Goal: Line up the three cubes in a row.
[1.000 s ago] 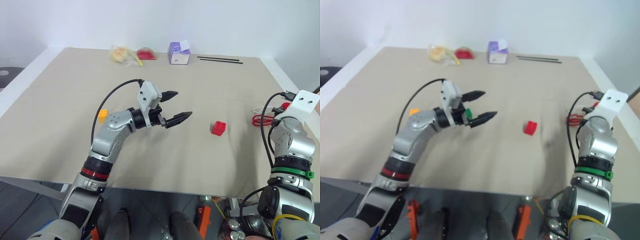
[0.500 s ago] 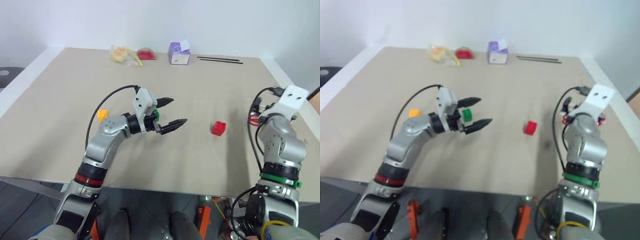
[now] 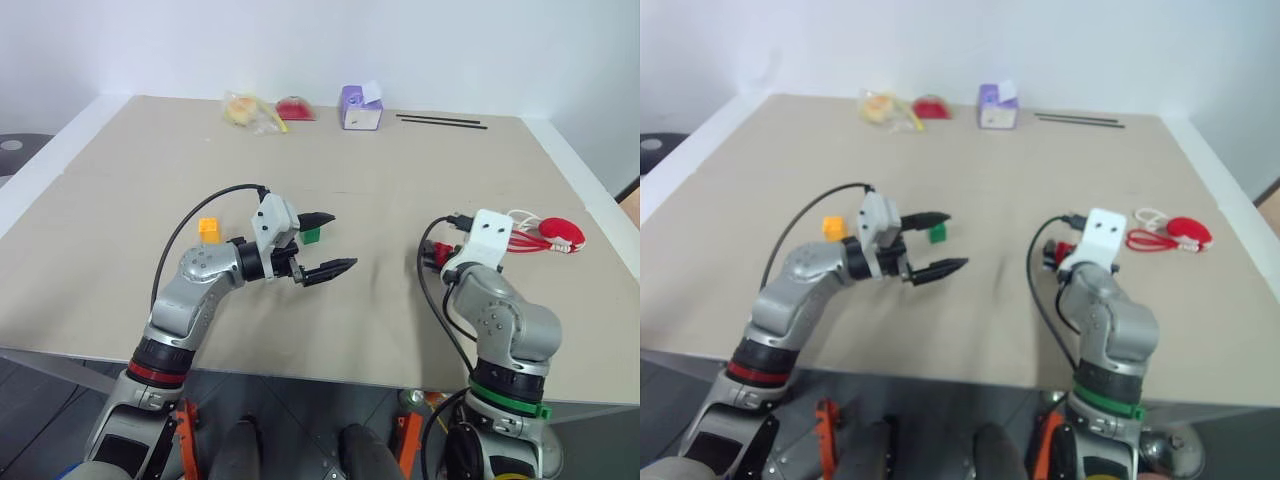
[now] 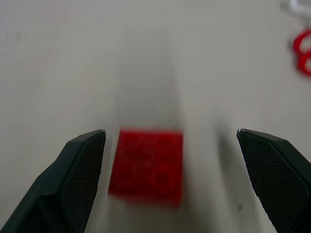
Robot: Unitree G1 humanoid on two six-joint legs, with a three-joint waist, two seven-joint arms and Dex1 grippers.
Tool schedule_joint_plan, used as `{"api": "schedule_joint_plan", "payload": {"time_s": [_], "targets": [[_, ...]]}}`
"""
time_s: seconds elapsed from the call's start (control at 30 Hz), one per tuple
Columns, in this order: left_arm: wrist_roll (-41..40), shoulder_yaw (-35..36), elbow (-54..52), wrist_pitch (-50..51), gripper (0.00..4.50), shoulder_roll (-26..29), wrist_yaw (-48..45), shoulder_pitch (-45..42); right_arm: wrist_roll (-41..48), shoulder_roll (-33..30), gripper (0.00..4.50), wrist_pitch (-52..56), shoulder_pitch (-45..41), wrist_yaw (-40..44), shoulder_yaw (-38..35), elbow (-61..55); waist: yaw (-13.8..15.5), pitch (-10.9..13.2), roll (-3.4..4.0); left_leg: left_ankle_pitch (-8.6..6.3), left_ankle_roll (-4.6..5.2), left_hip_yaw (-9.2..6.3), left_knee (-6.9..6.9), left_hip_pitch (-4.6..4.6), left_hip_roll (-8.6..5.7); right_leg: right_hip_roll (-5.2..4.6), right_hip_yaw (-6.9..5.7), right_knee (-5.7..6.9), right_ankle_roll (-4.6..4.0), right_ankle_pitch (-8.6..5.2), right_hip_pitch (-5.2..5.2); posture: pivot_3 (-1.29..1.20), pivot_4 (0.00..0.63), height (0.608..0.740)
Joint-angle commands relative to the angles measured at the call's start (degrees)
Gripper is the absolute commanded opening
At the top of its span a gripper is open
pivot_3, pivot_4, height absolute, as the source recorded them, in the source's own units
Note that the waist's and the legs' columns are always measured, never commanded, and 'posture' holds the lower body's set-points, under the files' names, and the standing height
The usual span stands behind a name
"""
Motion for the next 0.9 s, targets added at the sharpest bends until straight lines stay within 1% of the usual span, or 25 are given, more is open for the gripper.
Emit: {"api": "schedule_joint_plan", "payload": {"time_s": [0.03,0.43,0.47,0.5,0.67,0.73,0.83,0.9], "targets": [[-0.85,0.57,-2.21,0.28,4.5,0.08,-0.06,-0.56,-0.91,1.42,4.47,0.89,0.44,-0.31,0.74,-3.61,0.0,0.0,0.0,0.0,0.0,0.0,0.0,0.0,0.0,0.0,0.0,0.0,0.0,0.0,0.0,0.0,0.15,0.74],[-0.94,0.92,-2.04,0.53,4.5,-0.38,0.37,-1.06,-5.44,2.64,4.47,-5.21,0.33,-0.57,1.05,0.76,-0.02,0.0,0.0,0.0,0.0,0.0,-0.01,0.0,0.0,0.0,0.0,0.0,0.03,-0.02,-0.01,0.0,0.15,0.74],[-0.93,0.94,-2.09,0.54,4.5,-0.44,0.43,-1.04,-5.67,2.85,3.95,-5.52,0.31,-0.52,1.17,1.01,-0.02,0.0,0.0,0.0,0.0,0.0,-0.01,0.0,0.0,0.0,0.0,0.0,0.03,-0.02,-0.01,0.0,0.15,0.74],[-0.92,0.97,-2.16,0.57,4.5,-0.5,0.49,-1.01,-5.93,3.02,3.7,-5.76,0.33,-0.41,1.33,1.16,-0.02,0.0,0.0,0.0,0.0,0.0,-0.02,0.0,0.0,0.0,0.0,0.0,0.03,-0.02,-0.01,0.0,0.15,0.74],[-0.94,1.21,-2.35,0.67,4.5,-0.67,0.77,-0.87,-6.54,3.33,1.87,-6.44,0.07,0.37,1.94,1.63,-0.02,0.0,0.0,0.0,0.0,0.0,-0.02,0.0,0.0,0.0,0.0,-0.01,0.04,-0.03,-0.01,0.0,0.15,0.74],[-0.99,1.33,-2.44,0.7,4.5,-0.6,0.81,-0.76,-6.74,3.22,1.26,-6.45,0.12,0.64,2.01,1.5,-0.02,0.0,0.0,0.0,0.0,0.0,-0.02,0.0,0.0,0.0,0.0,-0.01,0.04,-0.03,-0.02,0.0,0.15,0.74],[-1.07,1.5,-2.67,0.75,4.5,-0.43,0.83,-0.48,-6.49,2.02,1.27,-6.76,0.05,2.25,2.16,1.19,-0.02,0.0,0.0,0.0,0.0,0.0,-0.03,0.0,0.0,0.0,0.0,-0.01,0.04,-0.03,-0.02,0.0,0.15,0.74],[-1.44,1.79,-3.48,1.03,4.5,-0.02,0.68,0.13,-4.84,-0.62,1.27,-7.23,-0.44,6.7,2.47,1.24,-0.02,0.0,0.0,0.0,0.0,0.0,-0.03,-0.01,0.0,0.0,0.0,-0.02,0.04,-0.03,-0.02,0.0,0.15,0.74]]}}
